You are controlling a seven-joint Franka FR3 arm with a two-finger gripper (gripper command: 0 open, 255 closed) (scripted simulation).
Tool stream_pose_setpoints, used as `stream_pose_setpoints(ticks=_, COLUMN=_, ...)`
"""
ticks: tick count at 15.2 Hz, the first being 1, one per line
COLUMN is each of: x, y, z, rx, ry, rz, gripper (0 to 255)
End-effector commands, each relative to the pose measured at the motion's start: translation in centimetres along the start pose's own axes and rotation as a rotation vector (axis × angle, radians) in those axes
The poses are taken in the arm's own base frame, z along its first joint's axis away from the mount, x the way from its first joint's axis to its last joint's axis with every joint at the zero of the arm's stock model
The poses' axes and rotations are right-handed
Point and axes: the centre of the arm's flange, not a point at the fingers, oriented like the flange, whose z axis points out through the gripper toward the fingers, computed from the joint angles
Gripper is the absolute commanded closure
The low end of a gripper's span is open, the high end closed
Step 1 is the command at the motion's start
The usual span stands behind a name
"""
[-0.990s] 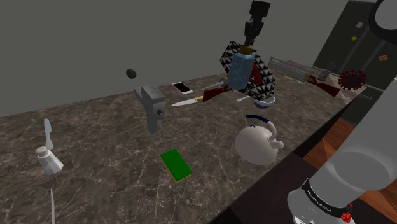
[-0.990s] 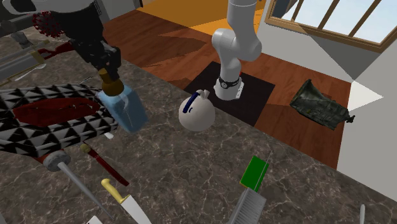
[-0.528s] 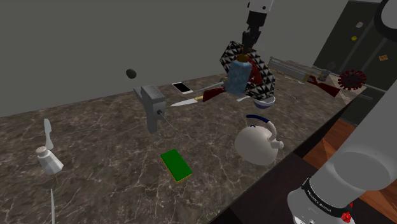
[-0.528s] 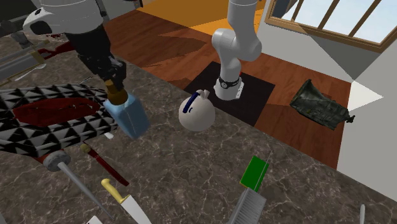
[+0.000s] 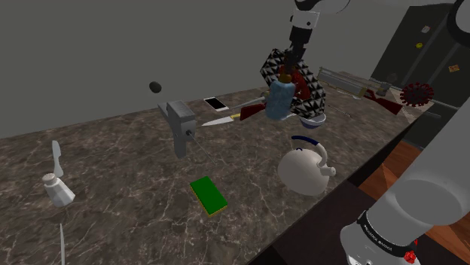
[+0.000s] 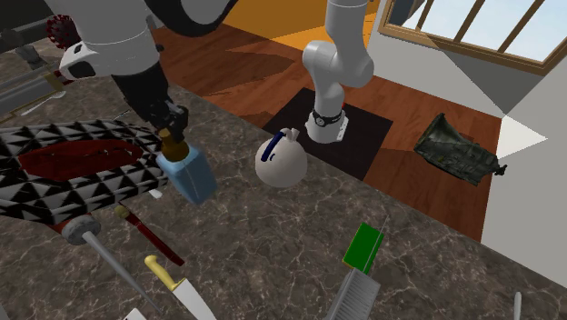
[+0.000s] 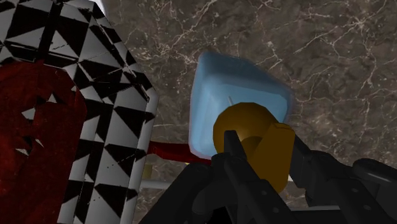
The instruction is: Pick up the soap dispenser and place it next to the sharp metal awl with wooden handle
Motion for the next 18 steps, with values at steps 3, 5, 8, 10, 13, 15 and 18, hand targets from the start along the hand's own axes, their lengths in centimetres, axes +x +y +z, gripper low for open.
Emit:
stream_pose_setpoints(ticks=3, x=0.0, y=0.0, z=2.1, rx=0.0, ry=0.001, rz=0.0, gripper=255)
stream_pose_setpoints(ticks=5, x=0.0, y=0.0, z=3.1, rx=0.0, ry=0.001, rz=0.0, gripper=255)
stream_pose_setpoints(ticks=8, x=0.0, y=0.0, z=4.7, rx=0.0, ry=0.001, rz=0.0, gripper=255)
stream_pose_setpoints(ticks=10, x=0.0, y=0.0, z=5.8, rx=0.0, ry=0.001, rz=0.0, gripper=255)
stream_pose_setpoints(ticks=13, x=-0.1, y=0.0, z=7.4, rx=0.0, ry=0.001, rz=0.0, gripper=255)
stream_pose_setpoints(ticks=15, x=-0.1, y=0.0, z=8.4, rx=0.0, ry=0.001, rz=0.0, gripper=255)
stream_pose_setpoints(ticks=18, x=-0.1, y=0.0, z=10.0, rx=0.0, ry=0.001, rz=0.0, gripper=255)
